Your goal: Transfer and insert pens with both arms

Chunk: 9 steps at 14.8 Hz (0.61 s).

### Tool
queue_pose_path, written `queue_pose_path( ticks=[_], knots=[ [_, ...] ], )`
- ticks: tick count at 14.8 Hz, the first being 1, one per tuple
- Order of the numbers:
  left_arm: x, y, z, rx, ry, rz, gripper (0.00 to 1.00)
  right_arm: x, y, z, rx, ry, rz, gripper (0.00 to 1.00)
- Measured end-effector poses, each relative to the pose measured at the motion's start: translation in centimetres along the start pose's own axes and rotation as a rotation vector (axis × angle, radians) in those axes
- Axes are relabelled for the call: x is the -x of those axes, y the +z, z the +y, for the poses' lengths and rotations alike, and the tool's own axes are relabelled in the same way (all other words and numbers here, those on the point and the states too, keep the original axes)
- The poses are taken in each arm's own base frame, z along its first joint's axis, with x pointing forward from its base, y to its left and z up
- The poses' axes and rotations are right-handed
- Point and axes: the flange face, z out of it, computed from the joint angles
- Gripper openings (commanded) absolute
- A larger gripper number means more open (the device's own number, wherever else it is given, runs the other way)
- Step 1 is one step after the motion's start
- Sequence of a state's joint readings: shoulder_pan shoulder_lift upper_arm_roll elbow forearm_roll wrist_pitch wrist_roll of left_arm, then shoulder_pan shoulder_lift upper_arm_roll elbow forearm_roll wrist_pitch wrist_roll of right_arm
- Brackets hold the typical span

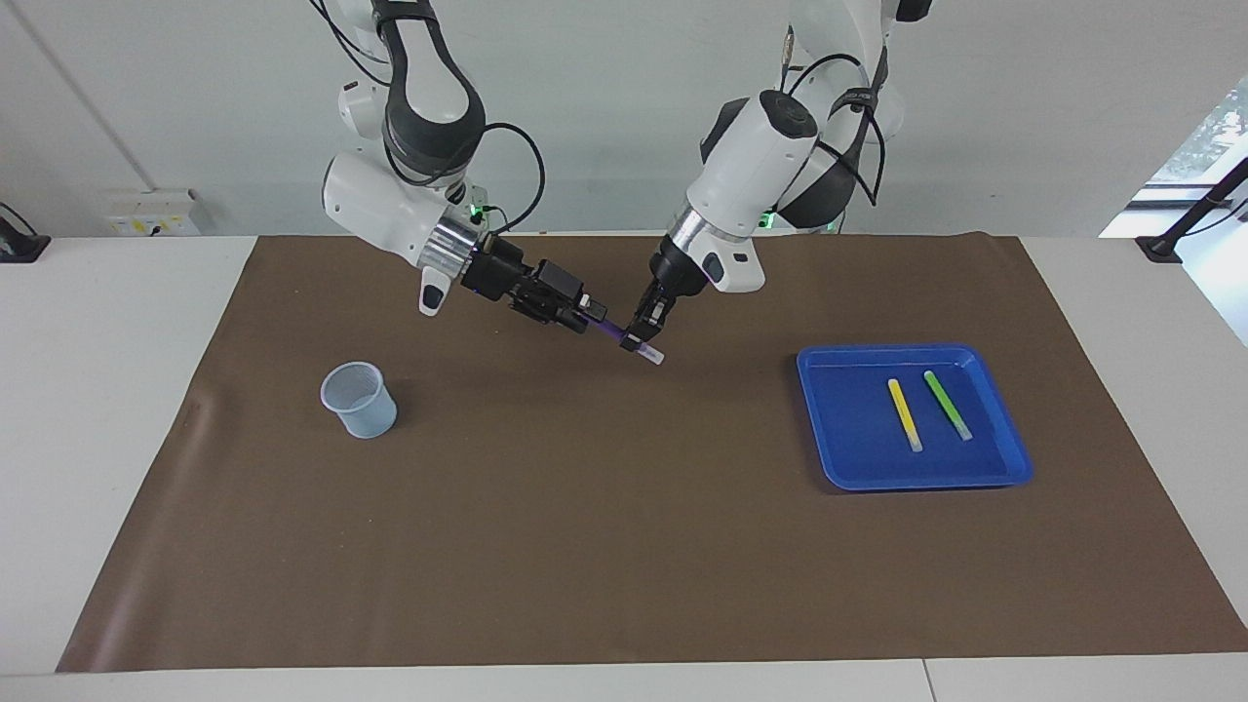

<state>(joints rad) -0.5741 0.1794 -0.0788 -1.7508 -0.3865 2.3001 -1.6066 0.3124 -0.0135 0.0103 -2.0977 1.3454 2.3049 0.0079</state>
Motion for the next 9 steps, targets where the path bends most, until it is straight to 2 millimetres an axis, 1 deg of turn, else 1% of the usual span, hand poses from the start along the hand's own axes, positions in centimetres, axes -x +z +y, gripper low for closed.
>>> queue_pose_path(
  ticks=[6,7,8,9],
  knots=[
    [-0.16,-0.01,0.10,0.002,-0.002,0.001,0.00,0.56,0.58,-0.16,0.003,-0.007,-0.012,0.69],
    [-0.21,0.00,0.11,0.002,-0.003,0.002,0.00,0.56,0.58,-0.16,0.003,-0.007,-0.012,0.67],
    [-0.26,0.01,0.12,0.002,-0.004,0.002,0.00,0.56,0.58,-0.16,0.003,-0.007,-0.013,0.62],
    [-0.30,0.00,0.13,0.003,-0.004,0.002,0.00,0.56,0.58,-0.13,0.004,-0.006,-0.013,0.54]
  ],
)
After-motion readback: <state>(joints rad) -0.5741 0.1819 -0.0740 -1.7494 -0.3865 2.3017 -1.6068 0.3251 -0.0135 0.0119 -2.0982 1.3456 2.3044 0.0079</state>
